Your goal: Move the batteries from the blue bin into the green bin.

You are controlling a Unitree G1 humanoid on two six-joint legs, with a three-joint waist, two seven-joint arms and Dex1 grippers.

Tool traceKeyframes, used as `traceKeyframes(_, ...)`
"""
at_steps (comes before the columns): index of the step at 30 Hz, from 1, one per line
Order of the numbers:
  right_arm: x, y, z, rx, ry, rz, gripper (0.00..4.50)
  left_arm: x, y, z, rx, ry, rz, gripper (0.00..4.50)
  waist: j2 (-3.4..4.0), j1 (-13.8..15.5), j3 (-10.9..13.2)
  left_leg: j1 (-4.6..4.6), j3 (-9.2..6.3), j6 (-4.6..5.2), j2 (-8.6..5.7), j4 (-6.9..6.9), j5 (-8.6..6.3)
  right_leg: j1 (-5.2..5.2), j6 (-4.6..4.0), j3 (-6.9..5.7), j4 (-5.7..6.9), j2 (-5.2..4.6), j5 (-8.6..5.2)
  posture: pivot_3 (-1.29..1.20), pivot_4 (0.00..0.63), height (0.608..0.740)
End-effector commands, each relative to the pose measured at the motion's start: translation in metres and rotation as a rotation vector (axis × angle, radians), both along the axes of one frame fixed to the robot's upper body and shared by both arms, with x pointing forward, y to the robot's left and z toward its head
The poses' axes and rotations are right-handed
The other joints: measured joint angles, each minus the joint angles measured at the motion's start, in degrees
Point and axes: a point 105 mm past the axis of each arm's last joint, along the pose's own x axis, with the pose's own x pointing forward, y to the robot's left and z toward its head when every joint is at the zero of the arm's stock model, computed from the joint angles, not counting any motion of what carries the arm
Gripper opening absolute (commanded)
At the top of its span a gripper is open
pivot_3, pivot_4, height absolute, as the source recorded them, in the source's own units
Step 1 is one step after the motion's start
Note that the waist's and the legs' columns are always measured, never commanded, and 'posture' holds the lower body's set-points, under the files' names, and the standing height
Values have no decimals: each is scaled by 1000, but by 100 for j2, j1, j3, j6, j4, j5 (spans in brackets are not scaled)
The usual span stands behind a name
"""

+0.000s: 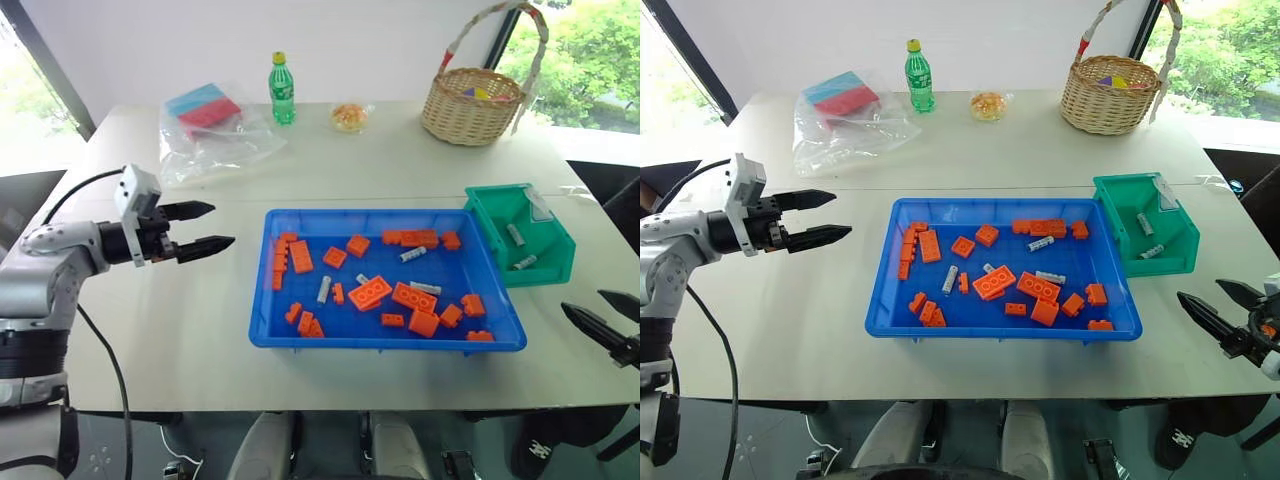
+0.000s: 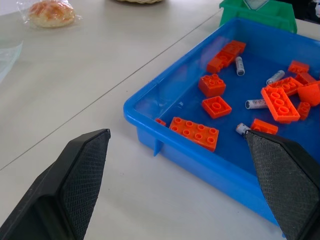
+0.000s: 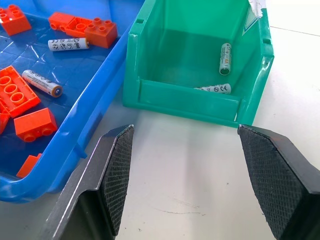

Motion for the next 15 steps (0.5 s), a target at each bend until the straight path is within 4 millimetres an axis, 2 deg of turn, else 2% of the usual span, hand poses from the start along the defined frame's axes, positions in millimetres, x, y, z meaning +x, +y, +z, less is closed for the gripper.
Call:
traceKeyframes(1, 0, -2, 9, -30, -37, -3, 3395, -4, -3, 8, 34, -49, -34, 4500, 0, 2, 0, 0, 0, 0, 0, 0, 0, 0, 0, 0, 0, 0, 0, 0, 150, 693)
traceKeyframes(15, 3, -2, 14, -37, -45, 1, 3395, -3, -3, 6, 18, -41, -17, 4500, -1, 2, 0, 0, 0, 0, 0, 0, 0, 0, 0, 0, 0, 0, 0, 0, 150, 693)
